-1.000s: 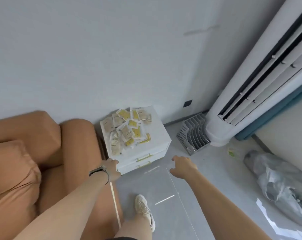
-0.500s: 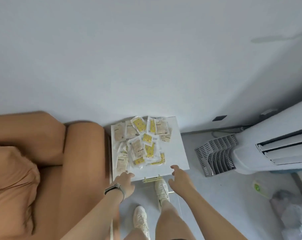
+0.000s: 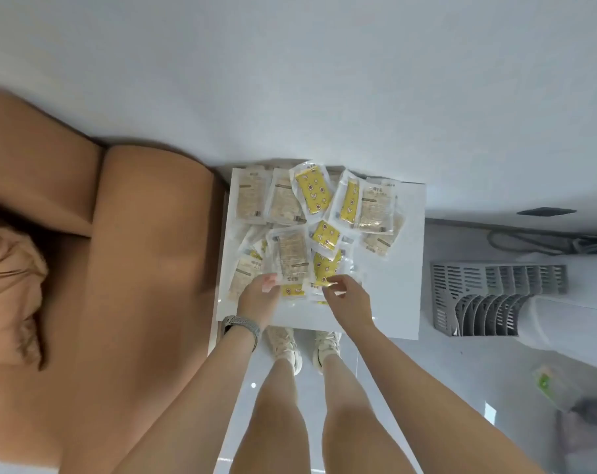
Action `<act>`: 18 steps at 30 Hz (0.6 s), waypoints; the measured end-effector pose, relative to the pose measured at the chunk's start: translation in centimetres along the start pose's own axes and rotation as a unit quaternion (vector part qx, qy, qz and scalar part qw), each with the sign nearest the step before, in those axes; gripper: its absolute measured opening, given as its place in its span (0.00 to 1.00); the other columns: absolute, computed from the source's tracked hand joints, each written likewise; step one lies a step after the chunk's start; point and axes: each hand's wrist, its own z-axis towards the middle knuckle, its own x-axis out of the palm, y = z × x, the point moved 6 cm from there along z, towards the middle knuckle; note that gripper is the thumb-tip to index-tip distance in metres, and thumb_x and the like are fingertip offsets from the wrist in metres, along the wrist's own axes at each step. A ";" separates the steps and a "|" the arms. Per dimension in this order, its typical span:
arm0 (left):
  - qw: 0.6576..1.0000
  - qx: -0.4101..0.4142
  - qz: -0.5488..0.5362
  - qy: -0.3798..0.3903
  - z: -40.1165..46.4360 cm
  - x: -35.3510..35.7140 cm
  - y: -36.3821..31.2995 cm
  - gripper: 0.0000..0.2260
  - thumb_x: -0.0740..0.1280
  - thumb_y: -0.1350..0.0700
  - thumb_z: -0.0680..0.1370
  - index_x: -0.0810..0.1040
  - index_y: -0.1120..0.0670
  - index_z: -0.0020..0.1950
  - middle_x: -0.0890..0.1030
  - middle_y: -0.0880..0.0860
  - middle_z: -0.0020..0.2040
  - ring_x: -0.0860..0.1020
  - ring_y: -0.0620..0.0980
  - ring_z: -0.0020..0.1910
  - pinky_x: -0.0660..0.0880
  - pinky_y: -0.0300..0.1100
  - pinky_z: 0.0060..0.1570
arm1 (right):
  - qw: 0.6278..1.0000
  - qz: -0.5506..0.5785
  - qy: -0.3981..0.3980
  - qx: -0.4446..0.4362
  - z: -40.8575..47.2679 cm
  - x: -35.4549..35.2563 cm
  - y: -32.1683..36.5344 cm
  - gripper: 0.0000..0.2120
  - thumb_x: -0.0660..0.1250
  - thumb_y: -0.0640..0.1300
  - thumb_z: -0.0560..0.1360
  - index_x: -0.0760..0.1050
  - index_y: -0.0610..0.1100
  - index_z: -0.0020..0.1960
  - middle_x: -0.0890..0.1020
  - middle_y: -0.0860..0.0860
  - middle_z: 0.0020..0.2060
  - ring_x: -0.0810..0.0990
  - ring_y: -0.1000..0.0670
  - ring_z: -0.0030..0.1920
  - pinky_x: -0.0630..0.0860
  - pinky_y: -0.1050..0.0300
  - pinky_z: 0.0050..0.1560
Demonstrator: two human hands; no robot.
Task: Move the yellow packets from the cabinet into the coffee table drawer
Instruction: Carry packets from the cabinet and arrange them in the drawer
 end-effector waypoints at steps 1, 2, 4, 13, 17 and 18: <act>1.000 -0.004 0.000 -0.018 0.9 -0.3 -0.1 0.16 0.60 0.58 0.79 0.73 0.52 0.67 0.74 0.50 0.67 0.73 0.51 0.66 0.69 0.41 0.63 | 1.000 0.013 -0.002 -0.008 1.0 1.0 0.4 0.12 0.68 0.44 0.76 0.77 0.45 0.59 0.80 0.54 0.48 0.77 0.57 0.43 0.75 0.57 0.54; 0.999 -0.011 0.004 -0.032 1.8 -0.5 -0.2 0.18 0.60 0.58 0.80 0.71 0.54 0.70 0.73 0.50 0.69 0.72 0.50 0.67 0.67 0.41 0.63 | 1.000 0.019 -0.001 -0.009 1.8 2.1 0.7 0.14 0.69 0.46 0.76 0.77 0.44 0.60 0.79 0.53 0.51 0.77 0.55 0.46 0.74 0.58 0.53; 0.999 -0.004 0.019 -0.032 3.5 -0.4 -0.3 0.21 0.61 0.57 0.80 0.67 0.56 0.74 0.68 0.53 0.73 0.68 0.51 0.71 0.66 0.44 0.68 | 1.000 0.028 -0.002 -0.010 3.1 3.9 1.1 0.18 0.71 0.50 0.73 0.75 0.45 0.60 0.77 0.51 0.54 0.77 0.53 0.52 0.73 0.59 0.52; 1.000 -0.026 -0.008 -0.004 6.8 1.1 -0.2 0.28 0.67 0.51 0.78 0.62 0.55 0.75 0.58 0.55 0.74 0.69 0.54 0.68 0.71 0.51 0.66 | 0.995 -0.034 -0.092 -0.024 4.5 4.9 2.1 0.11 0.70 0.56 0.74 0.76 0.50 0.48 0.71 0.55 0.50 0.75 0.51 0.53 0.68 0.58 0.44; 0.996 -0.048 -0.077 0.002 6.8 1.1 -0.4 0.32 0.68 0.43 0.76 0.65 0.58 0.75 0.55 0.50 0.74 0.66 0.52 0.70 0.69 0.44 0.62 | 0.993 -0.036 -0.084 -0.076 3.9 4.9 3.6 0.07 0.70 0.55 0.74 0.74 0.54 0.42 0.72 0.58 0.48 0.74 0.53 0.54 0.71 0.58 0.44; 0.995 -0.042 -0.089 -0.014 6.5 0.8 -0.7 0.32 0.67 0.42 0.76 0.67 0.60 0.73 0.56 0.51 0.75 0.65 0.51 0.70 0.66 0.42 0.59 | 0.991 -0.032 -0.088 -0.097 3.5 4.8 4.1 0.07 0.70 0.54 0.75 0.74 0.54 0.40 0.72 0.58 0.47 0.74 0.53 0.55 0.71 0.58 0.45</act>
